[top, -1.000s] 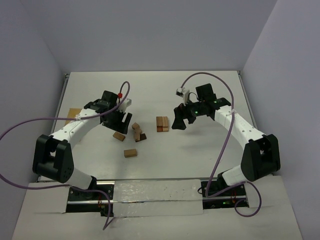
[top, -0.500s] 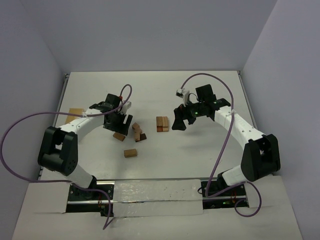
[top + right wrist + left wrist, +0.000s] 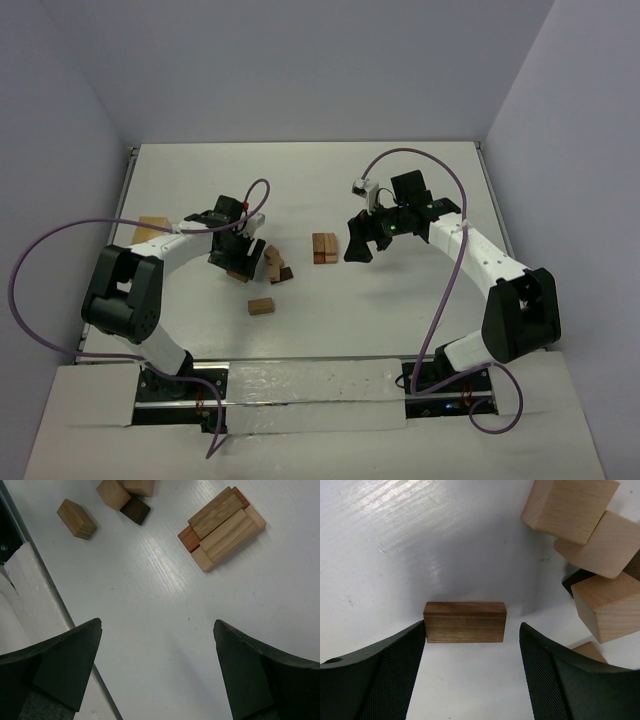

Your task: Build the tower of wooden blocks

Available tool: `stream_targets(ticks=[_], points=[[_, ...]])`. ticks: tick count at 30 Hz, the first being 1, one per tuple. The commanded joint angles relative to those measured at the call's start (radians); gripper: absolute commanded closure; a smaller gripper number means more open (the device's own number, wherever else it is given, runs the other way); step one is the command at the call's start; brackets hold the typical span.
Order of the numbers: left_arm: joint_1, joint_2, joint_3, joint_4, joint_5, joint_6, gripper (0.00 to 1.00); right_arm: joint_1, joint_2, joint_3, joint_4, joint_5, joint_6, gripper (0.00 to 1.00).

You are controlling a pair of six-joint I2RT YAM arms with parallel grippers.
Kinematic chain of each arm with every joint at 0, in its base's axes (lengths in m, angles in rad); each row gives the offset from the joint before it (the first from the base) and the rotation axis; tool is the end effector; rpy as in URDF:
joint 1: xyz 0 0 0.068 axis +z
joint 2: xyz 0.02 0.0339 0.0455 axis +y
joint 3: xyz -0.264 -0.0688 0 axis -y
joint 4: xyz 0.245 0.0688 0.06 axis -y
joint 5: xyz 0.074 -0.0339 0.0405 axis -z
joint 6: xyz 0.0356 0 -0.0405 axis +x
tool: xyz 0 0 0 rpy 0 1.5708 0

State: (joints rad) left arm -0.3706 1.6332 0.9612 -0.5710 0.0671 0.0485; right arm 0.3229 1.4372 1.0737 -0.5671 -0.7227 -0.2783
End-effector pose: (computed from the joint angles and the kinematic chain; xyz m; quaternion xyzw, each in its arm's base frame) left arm 0.2795 -0.1112 0.1677 0.2105 0.9633 -0.0588 0.1557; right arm 0.2726 0.1160 0.2634 -0.3692 0.8152 0.3421 0.2868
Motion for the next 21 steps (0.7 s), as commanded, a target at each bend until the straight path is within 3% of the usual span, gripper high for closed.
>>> stream_targets(ticks=[1, 6, 11, 17, 21], points=[[-0.002, 0.005, 0.001, 0.046, 0.0, 0.019, 0.21, 0.005, -0.023, -0.003, 0.039, -0.009, -0.006, 0.0], [-0.002, 0.01, 0.0, 0.052, -0.01, 0.017, 0.28, 0.005, -0.027, -0.007, 0.042, -0.007, -0.007, 0.0], [-0.001, 0.014, 0.002, 0.045, -0.015, 0.017, 0.42, 0.005, -0.031, -0.011, 0.042, -0.007, -0.006, 0.0], [-0.001, -0.018, 0.007, 0.028, 0.019, 0.027, 0.68, 0.005, -0.034, -0.014, 0.047, -0.007, -0.004, 0.0], [-0.034, -0.101, 0.003, 0.018, 0.027, 0.031, 0.76, 0.005, -0.037, -0.017, 0.049, -0.009, -0.005, 0.0]])
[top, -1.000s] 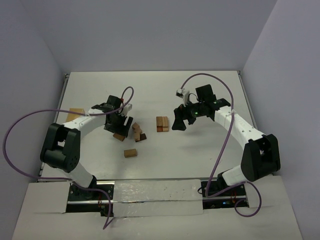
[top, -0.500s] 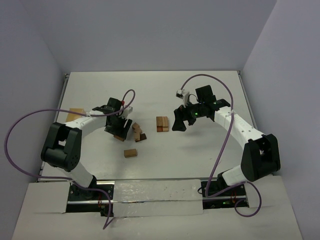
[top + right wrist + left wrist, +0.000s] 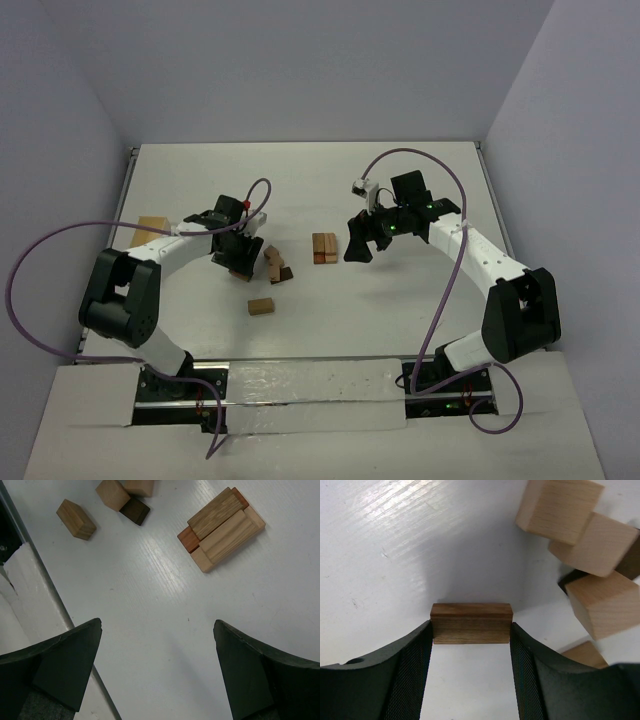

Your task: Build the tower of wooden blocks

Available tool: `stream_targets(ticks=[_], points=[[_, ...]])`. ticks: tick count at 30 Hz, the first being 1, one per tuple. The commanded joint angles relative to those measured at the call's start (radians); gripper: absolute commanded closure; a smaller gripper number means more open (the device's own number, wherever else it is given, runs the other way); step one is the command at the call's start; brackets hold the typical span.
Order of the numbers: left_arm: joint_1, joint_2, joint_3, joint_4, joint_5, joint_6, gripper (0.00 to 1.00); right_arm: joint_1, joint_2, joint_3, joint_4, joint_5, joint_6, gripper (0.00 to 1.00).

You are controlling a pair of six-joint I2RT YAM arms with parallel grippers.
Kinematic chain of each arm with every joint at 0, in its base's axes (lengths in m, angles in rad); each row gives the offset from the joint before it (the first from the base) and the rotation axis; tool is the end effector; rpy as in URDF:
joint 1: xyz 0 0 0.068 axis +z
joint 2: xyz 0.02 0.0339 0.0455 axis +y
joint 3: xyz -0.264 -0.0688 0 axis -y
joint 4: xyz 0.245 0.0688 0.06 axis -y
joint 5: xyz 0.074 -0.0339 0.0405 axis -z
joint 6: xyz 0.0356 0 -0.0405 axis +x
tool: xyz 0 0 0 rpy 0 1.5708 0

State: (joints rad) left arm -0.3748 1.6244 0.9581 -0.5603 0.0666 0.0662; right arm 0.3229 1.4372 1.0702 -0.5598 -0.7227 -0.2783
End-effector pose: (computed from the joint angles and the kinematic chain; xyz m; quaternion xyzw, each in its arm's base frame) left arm 0.2790 -0.1123 0.1698 0.2209 0.9596 -0.0587 0.1641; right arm 0.2728 0.1161 0.2627 -0.3696 0.8144 0.3419 0.2885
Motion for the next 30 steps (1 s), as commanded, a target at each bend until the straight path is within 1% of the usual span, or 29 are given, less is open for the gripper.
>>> stream_targets(ticks=[1, 8, 11, 15, 19, 24, 30], points=[[-0.051, -0.107, 0.004, -0.002, 0.029, 0.01, 0.77, 0.004, -0.035, -0.013, 0.042, -0.009, -0.004, 0.0], [-0.156, -0.189, 0.024, -0.038, 0.063, -0.005, 0.85, 0.004, -0.035, -0.014, 0.046, -0.014, 0.0, 0.0], [-0.181, -0.23, 0.039, -0.026, 0.082, 0.0, 0.85, 0.005, -0.037, -0.017, 0.046, -0.015, -0.002, 0.0], [-0.244, -0.257, 0.086, 0.003, 0.096, 0.02, 0.85, 0.004, -0.033, -0.018, 0.047, -0.017, -0.001, 0.0], [-0.309, -0.22, 0.109, 0.013, 0.102, 0.073, 0.86, 0.005, -0.029, -0.007, 0.043, -0.021, -0.002, 0.0], [-0.316, -0.149, 0.15, -0.012, 0.175, 0.123, 0.87, 0.005, -0.037, -0.013, 0.035, -0.012, -0.01, 0.0], [-0.317, -0.093, 0.161, 0.026, 0.216, 0.16, 0.87, 0.005, -0.034, -0.015, 0.034, -0.027, -0.008, 0.0]])
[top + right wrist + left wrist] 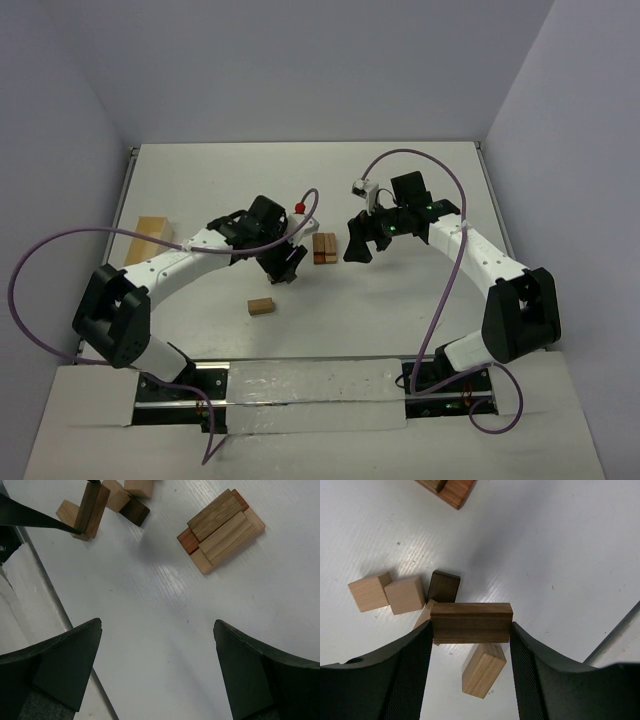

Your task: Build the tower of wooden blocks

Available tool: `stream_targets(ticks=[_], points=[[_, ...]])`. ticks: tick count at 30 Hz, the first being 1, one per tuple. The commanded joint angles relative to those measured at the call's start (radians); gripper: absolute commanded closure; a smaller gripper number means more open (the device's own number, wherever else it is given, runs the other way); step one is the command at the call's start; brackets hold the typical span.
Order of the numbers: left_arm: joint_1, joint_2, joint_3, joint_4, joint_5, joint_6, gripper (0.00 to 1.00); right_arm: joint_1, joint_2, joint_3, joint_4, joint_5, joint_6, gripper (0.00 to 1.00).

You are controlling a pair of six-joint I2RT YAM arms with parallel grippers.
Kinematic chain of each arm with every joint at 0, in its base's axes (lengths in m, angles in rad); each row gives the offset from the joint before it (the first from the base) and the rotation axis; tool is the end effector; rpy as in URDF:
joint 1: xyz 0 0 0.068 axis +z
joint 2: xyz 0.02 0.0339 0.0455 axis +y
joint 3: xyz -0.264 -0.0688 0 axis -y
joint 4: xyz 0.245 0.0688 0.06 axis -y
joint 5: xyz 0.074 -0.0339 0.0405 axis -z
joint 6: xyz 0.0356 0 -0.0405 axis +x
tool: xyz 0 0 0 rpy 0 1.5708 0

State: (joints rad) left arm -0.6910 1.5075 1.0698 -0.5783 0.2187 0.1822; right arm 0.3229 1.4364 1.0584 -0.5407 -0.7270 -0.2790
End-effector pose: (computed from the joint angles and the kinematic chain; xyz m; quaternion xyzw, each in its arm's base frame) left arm 0.2324 -0.2022 0.2350 0.4313 0.8537 -0.1701 0.2370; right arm 0.2727 0.1162 0.2605 -0.3712 0.8119 0.3433 0.2919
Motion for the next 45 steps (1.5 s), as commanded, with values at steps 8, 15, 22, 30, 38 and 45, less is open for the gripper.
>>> stream_targets(ticks=[8, 15, 22, 30, 38, 45], points=[[-0.001, 0.099, 0.066, 0.071, 0.09, 0.035, 0.87, 0.005, -0.033, -0.009, 0.013, -0.024, -0.011, 0.0], [-0.001, 0.12, 0.044, 0.08, 0.083, 0.048, 0.87, 0.005, -0.021, -0.002, 0.013, -0.026, -0.011, 0.0], [0.037, 0.115, 0.014, 0.05, 0.038, 0.094, 0.87, 0.005, -0.019, 0.004, 0.008, -0.026, -0.017, 0.0], [0.156, 0.104, 0.04, -0.051, 0.022, 0.178, 0.87, 0.003, -0.016, 0.003, 0.015, -0.029, -0.014, 0.0], [0.168, 0.106, 0.328, -0.283, 0.222, 0.591, 0.84, 0.005, -0.017, -0.001, 0.025, -0.029, -0.012, 0.0], [0.161, 0.143, 0.4, -0.367, 0.366, 0.849, 0.81, -0.082, -0.006, -0.002, 0.006, -0.099, -0.003, 0.0]])
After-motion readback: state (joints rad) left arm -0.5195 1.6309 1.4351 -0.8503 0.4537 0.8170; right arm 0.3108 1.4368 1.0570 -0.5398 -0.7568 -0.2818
